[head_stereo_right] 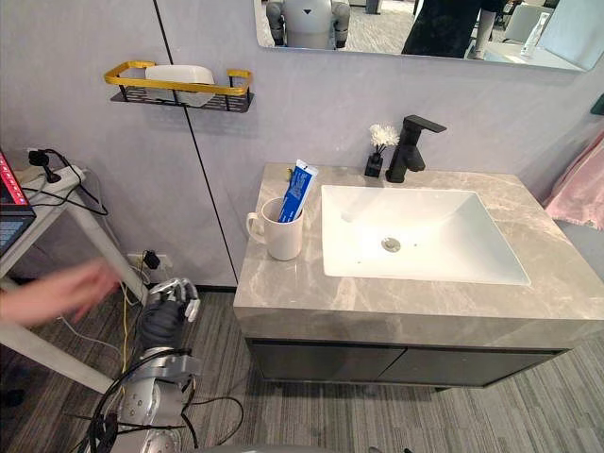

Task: Organize washtable

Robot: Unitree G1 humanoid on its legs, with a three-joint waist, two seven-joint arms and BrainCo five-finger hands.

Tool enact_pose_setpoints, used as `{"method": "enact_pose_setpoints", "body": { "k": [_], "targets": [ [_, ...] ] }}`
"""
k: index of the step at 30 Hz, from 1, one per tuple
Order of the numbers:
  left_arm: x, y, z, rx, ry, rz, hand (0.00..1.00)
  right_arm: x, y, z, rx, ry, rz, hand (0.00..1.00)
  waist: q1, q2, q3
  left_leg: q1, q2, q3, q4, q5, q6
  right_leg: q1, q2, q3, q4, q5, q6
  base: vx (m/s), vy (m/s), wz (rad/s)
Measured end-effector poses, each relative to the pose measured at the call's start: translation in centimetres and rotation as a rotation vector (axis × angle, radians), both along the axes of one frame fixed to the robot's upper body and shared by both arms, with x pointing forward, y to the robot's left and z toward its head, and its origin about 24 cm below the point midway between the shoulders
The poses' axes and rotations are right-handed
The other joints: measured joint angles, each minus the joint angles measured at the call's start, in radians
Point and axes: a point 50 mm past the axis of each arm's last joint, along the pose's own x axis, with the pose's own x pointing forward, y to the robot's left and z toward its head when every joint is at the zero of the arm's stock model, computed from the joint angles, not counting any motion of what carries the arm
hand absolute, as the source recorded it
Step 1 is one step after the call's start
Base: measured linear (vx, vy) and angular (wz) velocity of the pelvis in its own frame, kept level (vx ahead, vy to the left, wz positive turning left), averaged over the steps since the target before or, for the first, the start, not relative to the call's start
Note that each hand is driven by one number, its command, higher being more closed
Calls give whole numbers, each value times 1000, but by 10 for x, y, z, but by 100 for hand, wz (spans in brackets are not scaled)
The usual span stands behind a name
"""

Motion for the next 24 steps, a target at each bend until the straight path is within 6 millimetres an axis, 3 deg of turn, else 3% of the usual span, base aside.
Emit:
{"method": "enact_pose_setpoints", "body": {
  "k": [2, 5, 15, 19, 24],
  "targets": [
    [0, -17, 10, 2, -50, -126, 100, -1, -1, 0, -1, 7, 4, 0, -3, 4, -8, 0, 0, 1, -5, 0, 0, -3, 1, 2, -3, 0, 0, 0, 0, 0],
    [3, -27, 28, -11, -144, -243, 100, 1, -2, -1, 0, 12, 24, 0, -16, 6, -8, -1, -1, 2, -6, 0, 0, -6, 1, 4, -5, 0, 0, 0, 0, 0],
    [23, -45, 63, 81, -331, -423, 100, 9, -2, -2, 14, 0, 41, 0, -54, 23, 4, -15, -3, -1, 2, 1, 0, -25, 3, 14, -8, 0, 0, 2, -3, -2],
    [23, -47, 62, 122, -336, -472, 100, 15, -5, -1, 7, -18, 48, 0, -63, 25, 20, 0, -2, 6, 1, 1, 0, -23, 5, 21, -11, 1, -2, 14, -2, -5],
    [34, -43, 43, 195, -253, -487, 100, 24, -9, 1, 5, -55, 63, 0, -80, 43, 48, 8, -1, 24, -3, 1, 0, -24, 9, 38, -25, 11, -6, -13, -3, -11]
  ]
}}
